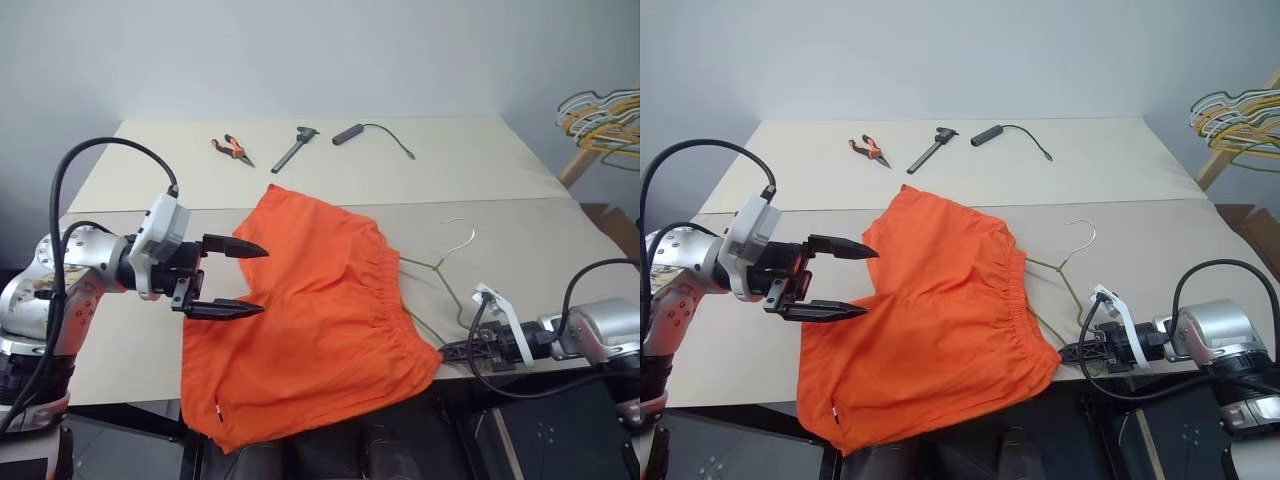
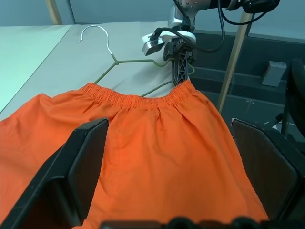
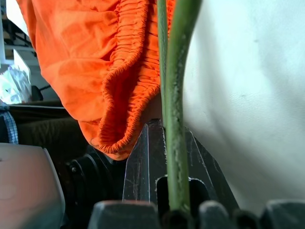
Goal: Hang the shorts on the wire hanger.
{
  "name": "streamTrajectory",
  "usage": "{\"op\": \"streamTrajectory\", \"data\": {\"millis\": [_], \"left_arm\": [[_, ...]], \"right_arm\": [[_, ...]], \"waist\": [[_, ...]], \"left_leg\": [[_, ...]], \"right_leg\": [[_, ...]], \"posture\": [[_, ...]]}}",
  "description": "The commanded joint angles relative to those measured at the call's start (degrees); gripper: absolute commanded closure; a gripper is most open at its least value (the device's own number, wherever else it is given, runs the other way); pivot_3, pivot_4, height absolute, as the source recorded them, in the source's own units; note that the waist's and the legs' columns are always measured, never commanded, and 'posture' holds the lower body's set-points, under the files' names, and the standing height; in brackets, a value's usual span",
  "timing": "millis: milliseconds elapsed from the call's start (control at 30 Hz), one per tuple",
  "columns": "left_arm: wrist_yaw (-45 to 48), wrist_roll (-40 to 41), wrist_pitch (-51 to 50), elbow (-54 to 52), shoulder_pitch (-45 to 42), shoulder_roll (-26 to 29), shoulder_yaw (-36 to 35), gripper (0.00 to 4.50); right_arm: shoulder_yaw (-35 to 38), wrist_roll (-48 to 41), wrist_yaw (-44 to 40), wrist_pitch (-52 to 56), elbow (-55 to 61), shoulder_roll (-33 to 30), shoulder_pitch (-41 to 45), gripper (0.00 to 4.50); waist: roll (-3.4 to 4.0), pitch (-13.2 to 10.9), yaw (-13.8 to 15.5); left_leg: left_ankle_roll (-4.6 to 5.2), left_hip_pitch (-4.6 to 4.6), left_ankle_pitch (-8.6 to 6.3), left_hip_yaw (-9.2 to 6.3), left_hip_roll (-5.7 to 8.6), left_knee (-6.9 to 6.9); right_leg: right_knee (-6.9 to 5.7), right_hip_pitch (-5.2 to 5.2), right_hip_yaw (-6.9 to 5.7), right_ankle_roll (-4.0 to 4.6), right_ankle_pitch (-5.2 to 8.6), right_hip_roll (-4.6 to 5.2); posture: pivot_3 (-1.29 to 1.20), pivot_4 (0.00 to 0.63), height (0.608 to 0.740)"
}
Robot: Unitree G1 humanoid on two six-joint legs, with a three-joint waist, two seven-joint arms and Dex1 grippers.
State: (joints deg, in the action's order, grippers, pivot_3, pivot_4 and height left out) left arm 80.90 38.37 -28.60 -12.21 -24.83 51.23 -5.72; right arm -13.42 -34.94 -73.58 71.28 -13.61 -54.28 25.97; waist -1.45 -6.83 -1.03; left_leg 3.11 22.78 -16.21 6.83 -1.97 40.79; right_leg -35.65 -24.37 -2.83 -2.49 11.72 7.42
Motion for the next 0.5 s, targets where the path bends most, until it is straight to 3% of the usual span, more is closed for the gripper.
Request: {"op": "streamTrajectory", "data": {"millis": [33, 300, 500], "left_arm": [[-0.21, 0.84, 1.18, -1.75, -0.29, 0.45, -1.84, 0.02], [-0.31, 0.88, 1.31, -2.32, 0.50, 0.76, -2.36, 0.02], [-0.62, 0.84, 1.35, -2.92, 1.29, 0.88, -2.95, 0.02]], "right_arm": [[-1.27, 1.19, -1.38, -1.21, -1.86, 1.09, 2.90, 4.50], [-4.47, 2.86, -4.43, -2.21, -2.96, 2.22, 5.24, 4.50], [0.37, 3.20, -1.47, -2.87, -6.57, 3.43, 7.16, 4.50]], "waist": [[0.00, 0.00, -0.07], [0.01, 0.00, 0.20], [0.01, 0.00, 0.15]], "left_leg": [[0.00, 0.00, 0.00, 0.00, 0.00, 0.00], [-0.02, 0.04, 0.01, -0.01, 0.00, 0.00], [-0.04, 0.03, 0.02, -0.01, 0.00, 0.01]], "right_leg": [[0.00, 0.00, 0.00, 0.00, 0.00, 0.00], [0.01, 0.00, -0.04, 0.00, 0.00, -0.01], [0.00, 0.01, -0.04, -0.01, -0.01, -0.01]], "posture": [[-0.02, 0.109, 0.740], [-0.01, 0.101, 0.740], [-0.01, 0.095, 0.740]]}}
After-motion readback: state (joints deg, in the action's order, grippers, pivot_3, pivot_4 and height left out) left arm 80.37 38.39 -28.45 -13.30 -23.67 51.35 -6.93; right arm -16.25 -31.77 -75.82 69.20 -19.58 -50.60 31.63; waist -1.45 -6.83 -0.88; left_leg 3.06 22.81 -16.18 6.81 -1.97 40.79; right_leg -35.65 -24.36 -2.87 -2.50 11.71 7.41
